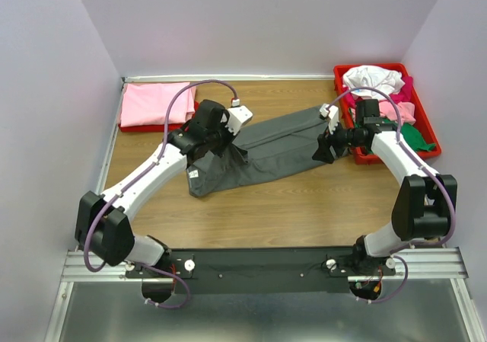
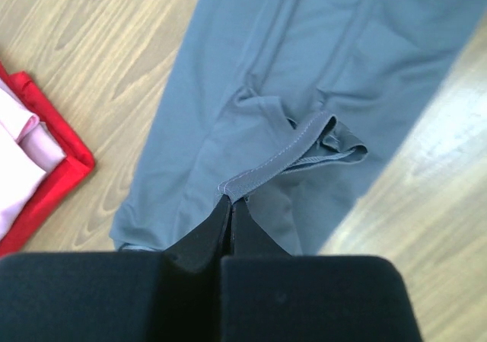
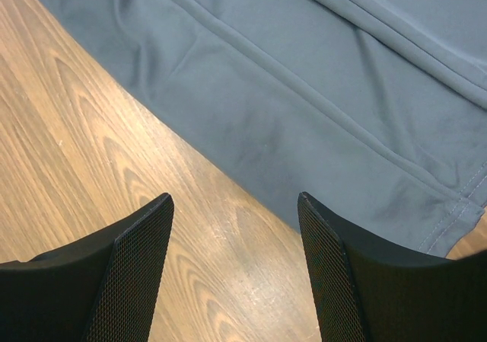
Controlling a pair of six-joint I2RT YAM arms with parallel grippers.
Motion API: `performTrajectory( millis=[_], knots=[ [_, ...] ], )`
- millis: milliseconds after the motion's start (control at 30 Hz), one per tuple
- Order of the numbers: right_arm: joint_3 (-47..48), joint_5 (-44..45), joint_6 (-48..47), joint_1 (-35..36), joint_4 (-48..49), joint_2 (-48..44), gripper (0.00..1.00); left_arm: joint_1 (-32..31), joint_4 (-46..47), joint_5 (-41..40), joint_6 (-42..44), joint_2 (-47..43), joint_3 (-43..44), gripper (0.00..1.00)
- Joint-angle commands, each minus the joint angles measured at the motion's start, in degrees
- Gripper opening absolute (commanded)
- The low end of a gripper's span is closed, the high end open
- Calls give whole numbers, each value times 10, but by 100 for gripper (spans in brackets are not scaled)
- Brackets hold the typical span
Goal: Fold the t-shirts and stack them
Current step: Fold the tshirt
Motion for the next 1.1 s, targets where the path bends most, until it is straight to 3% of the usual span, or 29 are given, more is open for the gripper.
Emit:
performTrajectory(
  millis=[0,300,433,733,1067],
  knots=[
    [-8,-22,-8,2,8,-16,73,3,-1,46,-14,-22,-23,0],
    [-12,-20,-11,1,8,-19,73,2,-29,82,-38,-38,-41,0],
    [-12,-19,-11,1,8,-18,73,2,-30,154,-51,-56,-48,0],
    [-14,-16,-15,1,8,-19,73,2,-45,236,-89,-94,-64,0],
    [-15,-7,-20,1,8,-24,74,2,-73,263,-190,-122,-85,0]
  ],
)
